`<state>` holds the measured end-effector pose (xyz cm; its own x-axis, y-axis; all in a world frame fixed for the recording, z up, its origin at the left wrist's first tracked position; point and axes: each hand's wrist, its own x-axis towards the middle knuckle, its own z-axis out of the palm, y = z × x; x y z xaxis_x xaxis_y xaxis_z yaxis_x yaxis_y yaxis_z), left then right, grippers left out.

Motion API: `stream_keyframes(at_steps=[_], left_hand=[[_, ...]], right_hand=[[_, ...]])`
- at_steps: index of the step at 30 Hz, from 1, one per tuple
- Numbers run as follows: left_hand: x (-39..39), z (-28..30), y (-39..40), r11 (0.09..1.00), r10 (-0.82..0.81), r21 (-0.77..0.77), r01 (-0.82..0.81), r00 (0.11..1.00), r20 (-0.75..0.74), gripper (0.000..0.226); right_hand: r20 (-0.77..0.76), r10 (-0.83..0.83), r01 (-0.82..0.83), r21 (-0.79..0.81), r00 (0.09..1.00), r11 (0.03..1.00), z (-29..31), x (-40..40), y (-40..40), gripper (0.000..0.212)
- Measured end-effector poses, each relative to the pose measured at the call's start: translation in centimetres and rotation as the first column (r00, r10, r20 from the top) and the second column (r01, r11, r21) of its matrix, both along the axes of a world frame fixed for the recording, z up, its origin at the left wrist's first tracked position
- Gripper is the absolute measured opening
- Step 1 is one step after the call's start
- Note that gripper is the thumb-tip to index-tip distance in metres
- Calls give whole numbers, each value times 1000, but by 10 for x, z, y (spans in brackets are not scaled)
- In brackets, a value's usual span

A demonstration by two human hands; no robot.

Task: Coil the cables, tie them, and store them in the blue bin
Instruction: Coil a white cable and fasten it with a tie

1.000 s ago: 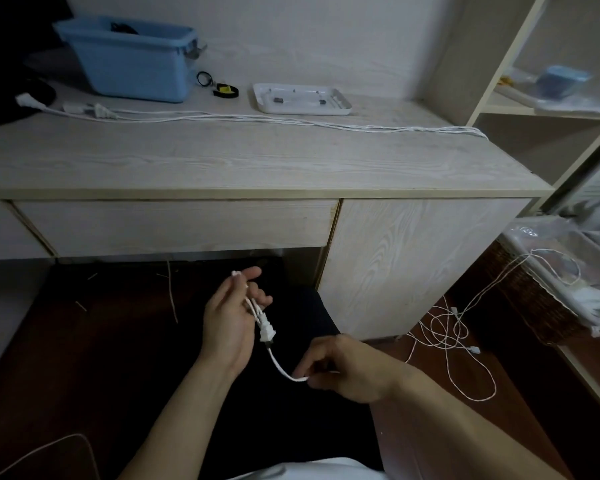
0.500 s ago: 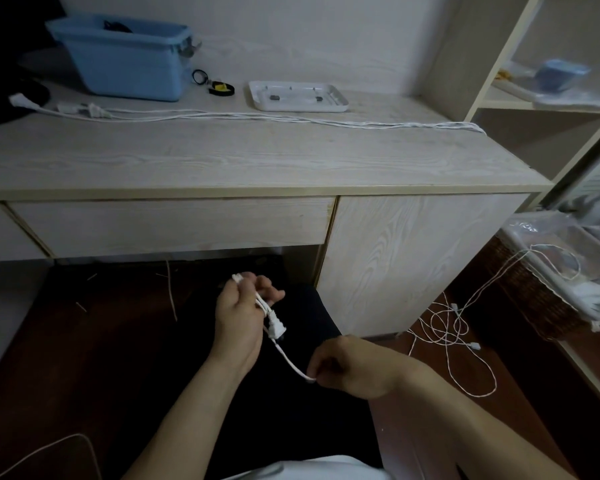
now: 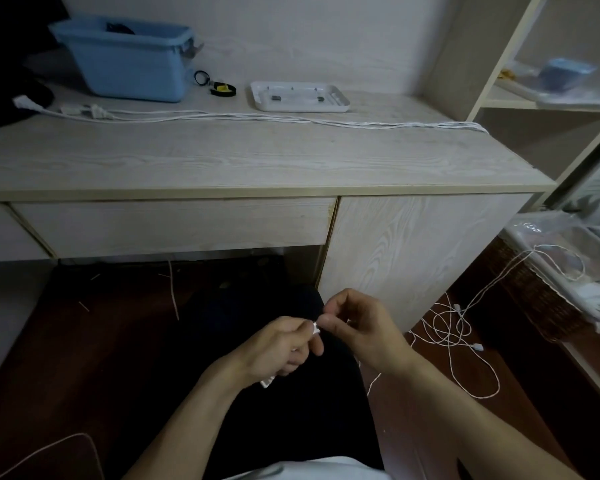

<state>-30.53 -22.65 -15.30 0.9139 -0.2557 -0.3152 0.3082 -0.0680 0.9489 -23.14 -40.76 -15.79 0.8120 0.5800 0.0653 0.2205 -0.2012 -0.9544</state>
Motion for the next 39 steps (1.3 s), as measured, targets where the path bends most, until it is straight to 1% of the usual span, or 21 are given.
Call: stream_keyframes(at_steps=[2, 3, 5, 7, 10, 13, 15, 16, 17, 18, 20, 21, 23, 24, 26, 28, 30, 32, 34, 36, 39], left_hand=[[-2, 0, 2, 999, -35, -37, 34, 999, -2, 40], [-2, 1, 2, 995, -34, -94, 34, 999, 2, 39], [-3, 3, 3, 967, -2, -256, 6, 1000, 18, 36], [-3, 3, 2, 936, 67, -349, -48, 997, 42, 37], [-1, 1, -1, 932, 184, -329, -148, 980, 80, 46], [1, -3, -4, 938, 250, -279, -207, 960, 126, 43], [2, -4, -6, 929, 283, -281, -239, 951, 127, 43], [2, -5, -6, 909, 321, -314, -274, 941, 109, 45], [2, -5, -6, 867, 378, -374, -328, 924, 65, 46], [3, -5, -4, 798, 438, -456, -394, 899, -10, 46], [7, -6, 5, 596, 506, -629, -500, 842, -190, 47], [8, -7, 11, 485, 518, -693, -534, 814, -265, 48], [11, -9, 27, 296, 542, -762, -576, 758, -363, 47], [11, -9, 35, 221, 556, -781, -584, 733, -391, 44], [10, -9, 49, 105, 596, -803, -586, 684, -421, 37], [9, -9, 57, 28, 627, -816, -577, 646, -435, 36], [10, -9, 60, -33, 641, -821, -570, 619, -455, 40], [11, -8, 58, -50, 651, -825, -562, 608, -454, 37], [13, -6, 53, -19, 651, -833, -553, 625, -430, 36], [16, -5, 47, 66, 658, -820, -569, 642, -392, 39], [20, -7, 38, 212, 700, -750, -627, 633, -332, 29]], right_hand=[[-3, -19, 19, 14, 1000, 1000, 0, 0, 1, 16], [-17, 3, -3, 23, 1000, 1000, 1, 0, 2, 18], [-114, 74, -68, 54, 991, 996, 3, -2, 4, 27], [-205, 117, -102, 86, 972, 991, 3, -4, 6, 33], [-210, 153, -130, 120, 966, 984, 2, -4, 8, 42], [-193, 129, -104, 135, 973, 985, 1, -4, 9, 51], [-209, 108, -82, 133, 972, 988, -1, -3, 9, 48], [-214, 103, -76, 132, 971, 988, -2, -3, 8, 45], [-215, 100, -73, 127, 972, 989, -2, -2, 7, 40], [-214, 95, -69, 124, 972, 990, -1, 0, 7, 32], [-224, 72, -46, 120, 972, 992, 1, 3, 3, 16], [-247, 63, -31, 130, 967, 991, 1, 4, 0, 14], [-296, 32, 14, 152, 955, 988, 2, 9, -5, 14], [-296, -1, 45, 143, 955, 989, 3, 12, -8, 12], [-253, -85, 109, 82, 964, 991, 4, 18, -12, 5], [-203, -152, 153, -13, 967, 988, 3, 21, -15, 8], [-167, -160, 142, -117, 973, 983, 1, 20, -15, 10], [-87, -77, 52, -261, 993, 964, -1, 17, -14, 9], [-1, 74, -67, -433, 997, 899, -2, 12, -14, 10], [30, 241, -187, -541, 970, 820, -3, 5, -11, 20], [44, 424, -309, -618, 905, 723, -7, -9, 0, 20]])
